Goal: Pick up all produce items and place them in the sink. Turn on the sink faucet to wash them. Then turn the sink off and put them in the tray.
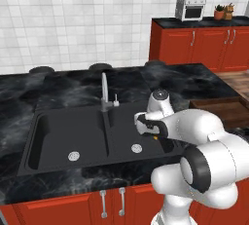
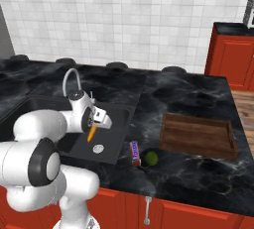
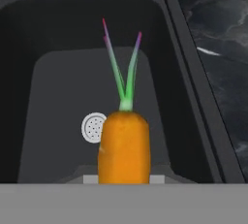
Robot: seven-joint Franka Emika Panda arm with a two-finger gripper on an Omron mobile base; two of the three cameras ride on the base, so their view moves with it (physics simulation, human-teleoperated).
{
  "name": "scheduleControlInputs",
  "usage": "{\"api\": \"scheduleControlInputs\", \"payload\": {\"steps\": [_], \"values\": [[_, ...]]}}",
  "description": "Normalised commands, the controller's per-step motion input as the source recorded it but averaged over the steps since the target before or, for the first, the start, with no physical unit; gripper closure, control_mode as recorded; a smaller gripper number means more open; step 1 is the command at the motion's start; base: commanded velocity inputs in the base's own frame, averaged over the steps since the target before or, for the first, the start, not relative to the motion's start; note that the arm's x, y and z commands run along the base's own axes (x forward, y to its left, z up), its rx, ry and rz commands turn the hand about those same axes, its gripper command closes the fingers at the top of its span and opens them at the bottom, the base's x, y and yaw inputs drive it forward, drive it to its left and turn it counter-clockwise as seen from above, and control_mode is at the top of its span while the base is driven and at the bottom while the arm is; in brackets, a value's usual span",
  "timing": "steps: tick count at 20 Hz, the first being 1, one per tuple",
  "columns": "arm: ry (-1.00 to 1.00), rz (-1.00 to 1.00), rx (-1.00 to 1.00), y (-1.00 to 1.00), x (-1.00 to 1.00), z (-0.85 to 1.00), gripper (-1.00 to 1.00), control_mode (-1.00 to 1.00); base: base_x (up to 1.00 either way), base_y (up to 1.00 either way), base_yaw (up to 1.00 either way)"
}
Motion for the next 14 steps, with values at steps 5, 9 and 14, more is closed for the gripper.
{"api": "scheduleControlInputs", "payload": {"steps": [5,9,14], "values": [[0.09,0.01,0.01,0.02,0.22,-0.25,1.00,-1.00,0.00,0.00,0.00],[0.05,0.01,0.00,0.02,0.18,-0.36,1.00,-1.00,0.00,0.00,0.00],[0.03,0.01,0.00,0.05,0.17,-0.40,1.00,-1.00,0.00,0.00,0.00]]}}
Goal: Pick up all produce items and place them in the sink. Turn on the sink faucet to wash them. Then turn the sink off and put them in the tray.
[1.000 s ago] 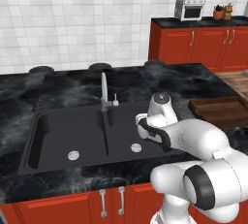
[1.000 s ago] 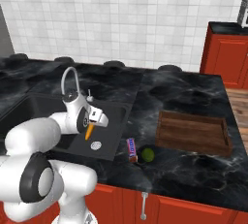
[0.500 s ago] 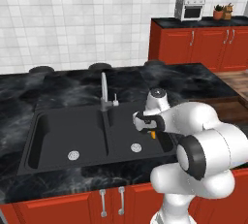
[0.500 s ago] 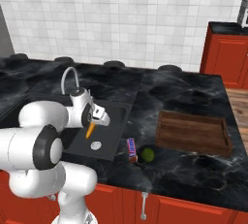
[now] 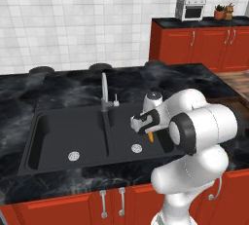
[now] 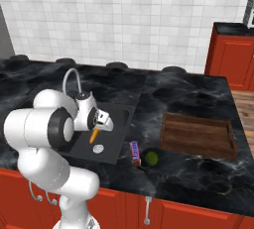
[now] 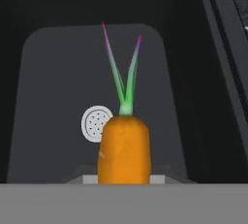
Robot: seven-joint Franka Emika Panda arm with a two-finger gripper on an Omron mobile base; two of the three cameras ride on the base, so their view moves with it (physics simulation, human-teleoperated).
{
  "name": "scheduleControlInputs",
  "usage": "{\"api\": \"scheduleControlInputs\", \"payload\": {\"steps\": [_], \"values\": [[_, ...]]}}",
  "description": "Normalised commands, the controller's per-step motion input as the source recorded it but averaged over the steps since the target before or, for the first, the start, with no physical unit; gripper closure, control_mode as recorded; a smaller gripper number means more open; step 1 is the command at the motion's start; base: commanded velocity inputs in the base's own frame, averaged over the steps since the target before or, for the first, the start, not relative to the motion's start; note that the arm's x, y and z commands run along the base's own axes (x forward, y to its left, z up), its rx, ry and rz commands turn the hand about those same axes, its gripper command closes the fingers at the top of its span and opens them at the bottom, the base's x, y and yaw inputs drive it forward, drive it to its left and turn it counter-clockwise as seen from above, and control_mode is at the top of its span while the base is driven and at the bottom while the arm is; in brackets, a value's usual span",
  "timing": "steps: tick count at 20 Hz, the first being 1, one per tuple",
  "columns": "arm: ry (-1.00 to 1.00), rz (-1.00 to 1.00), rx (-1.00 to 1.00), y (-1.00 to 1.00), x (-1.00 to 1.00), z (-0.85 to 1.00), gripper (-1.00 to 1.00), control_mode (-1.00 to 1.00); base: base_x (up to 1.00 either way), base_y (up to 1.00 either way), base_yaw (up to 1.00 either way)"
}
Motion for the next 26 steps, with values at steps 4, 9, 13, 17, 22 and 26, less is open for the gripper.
{"api": "scheduleControlInputs", "payload": {"steps": [4,9,13,17,22,26], "values": [[0.00,0.01,0.00,0.01,0.16,-0.38,1.00,-1.00,0.00,0.00,0.00],[0.01,0.00,0.00,0.00,0.14,-0.37,1.00,-1.00,0.00,0.00,0.00],[0.01,0.00,0.00,0.00,0.11,-0.37,1.00,-1.00,0.00,0.00,0.00],[0.01,0.00,0.00,0.00,0.11,-0.33,1.00,-1.00,0.00,0.00,0.00],[0.00,0.00,0.00,0.00,0.14,-0.28,1.00,-1.00,0.00,0.00,0.00],[0.00,0.00,0.01,0.00,0.12,-0.21,1.00,-1.00,0.00,0.00,0.00]]}}
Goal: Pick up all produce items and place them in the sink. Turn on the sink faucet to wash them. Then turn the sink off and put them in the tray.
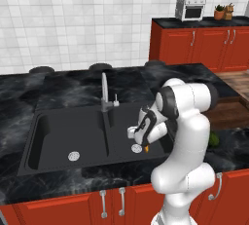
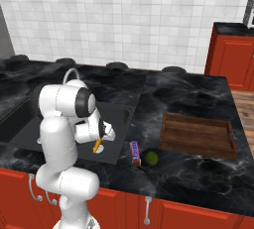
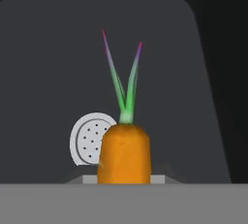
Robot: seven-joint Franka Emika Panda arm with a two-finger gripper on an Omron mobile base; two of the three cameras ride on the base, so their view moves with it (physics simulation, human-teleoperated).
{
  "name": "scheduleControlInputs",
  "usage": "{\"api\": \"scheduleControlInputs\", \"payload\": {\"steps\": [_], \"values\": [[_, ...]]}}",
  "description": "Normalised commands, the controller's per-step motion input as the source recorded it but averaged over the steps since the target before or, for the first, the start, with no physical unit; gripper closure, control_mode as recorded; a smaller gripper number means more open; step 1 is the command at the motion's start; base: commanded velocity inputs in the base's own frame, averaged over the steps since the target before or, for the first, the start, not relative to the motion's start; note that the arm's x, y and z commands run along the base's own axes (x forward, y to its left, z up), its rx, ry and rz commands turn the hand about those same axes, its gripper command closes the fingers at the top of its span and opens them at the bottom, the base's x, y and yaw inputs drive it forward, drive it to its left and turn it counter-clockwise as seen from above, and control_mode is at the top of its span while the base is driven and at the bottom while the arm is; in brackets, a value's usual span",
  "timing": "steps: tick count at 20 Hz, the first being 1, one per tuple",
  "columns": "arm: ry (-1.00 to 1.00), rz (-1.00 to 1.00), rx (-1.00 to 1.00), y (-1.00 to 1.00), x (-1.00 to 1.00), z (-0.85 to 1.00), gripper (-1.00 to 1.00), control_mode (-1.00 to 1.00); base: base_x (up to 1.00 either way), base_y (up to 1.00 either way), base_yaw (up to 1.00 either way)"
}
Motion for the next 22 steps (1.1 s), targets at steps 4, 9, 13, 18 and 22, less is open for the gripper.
{"api": "scheduleControlInputs", "payload": {"steps": [4,9,13,18,22], "values": [[0.00,0.00,0.04,0.00,0.14,-0.23,1.00,-1.00,0.00,0.00,0.00],[0.00,0.00,0.05,0.00,0.19,-0.24,1.00,-1.00,0.00,0.00,0.00],[0.00,0.00,0.02,0.00,0.22,-0.22,1.00,-1.00,0.00,0.00,0.00],[0.00,0.00,0.00,0.00,0.23,-0.20,1.00,-1.00,0.00,0.00,0.00],[0.00,0.00,0.00,0.02,0.25,-0.24,1.00,-1.00,0.00,0.00,0.00]]}}
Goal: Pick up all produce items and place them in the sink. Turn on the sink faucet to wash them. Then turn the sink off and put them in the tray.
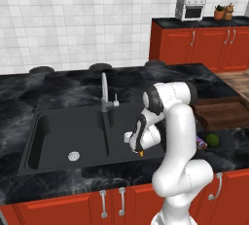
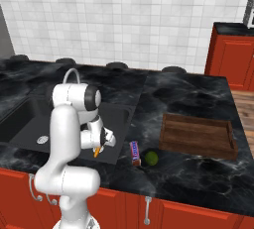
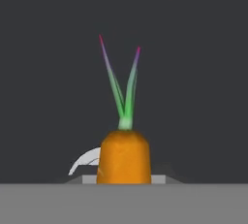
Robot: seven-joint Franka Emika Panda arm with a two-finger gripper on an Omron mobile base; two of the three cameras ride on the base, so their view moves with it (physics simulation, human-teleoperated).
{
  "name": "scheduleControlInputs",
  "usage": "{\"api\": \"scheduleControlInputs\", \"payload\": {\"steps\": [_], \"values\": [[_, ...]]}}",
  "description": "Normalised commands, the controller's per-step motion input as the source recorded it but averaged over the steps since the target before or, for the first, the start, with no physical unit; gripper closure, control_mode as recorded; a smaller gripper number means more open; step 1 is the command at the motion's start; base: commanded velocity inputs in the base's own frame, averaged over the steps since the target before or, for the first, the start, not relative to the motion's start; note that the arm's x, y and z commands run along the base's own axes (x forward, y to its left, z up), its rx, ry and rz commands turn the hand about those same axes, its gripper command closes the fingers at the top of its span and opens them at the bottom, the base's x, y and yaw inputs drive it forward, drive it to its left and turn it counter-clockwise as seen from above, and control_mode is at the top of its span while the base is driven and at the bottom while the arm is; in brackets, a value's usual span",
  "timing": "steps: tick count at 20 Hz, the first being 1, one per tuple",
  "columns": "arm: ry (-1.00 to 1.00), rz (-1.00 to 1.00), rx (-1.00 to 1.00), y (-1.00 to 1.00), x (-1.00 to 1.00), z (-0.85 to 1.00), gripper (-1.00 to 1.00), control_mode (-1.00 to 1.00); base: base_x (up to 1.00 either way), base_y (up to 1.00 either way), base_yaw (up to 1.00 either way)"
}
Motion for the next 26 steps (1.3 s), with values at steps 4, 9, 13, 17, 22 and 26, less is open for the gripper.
{"api": "scheduleControlInputs", "payload": {"steps": [4,9,13,17,22,26], "values": [[0.00,0.00,0.00,0.03,0.33,-0.25,-1.00,-1.00,0.00,0.00,0.00],[0.00,0.00,0.01,0.00,0.28,-0.12,-1.00,-1.00,0.00,0.00,0.00],[0.00,0.00,0.00,0.00,0.18,0.01,-1.00,-1.00,0.00,0.00,0.00],[0.00,0.00,0.00,-0.05,0.03,0.24,-1.00,-1.00,0.00,0.00,0.00],[0.00,0.00,0.00,-0.23,0.00,0.32,-1.00,-1.00,0.00,0.00,0.00],[0.00,0.00,0.01,-0.37,0.00,0.32,-1.00,-1.00,0.00,0.00,0.00]]}}
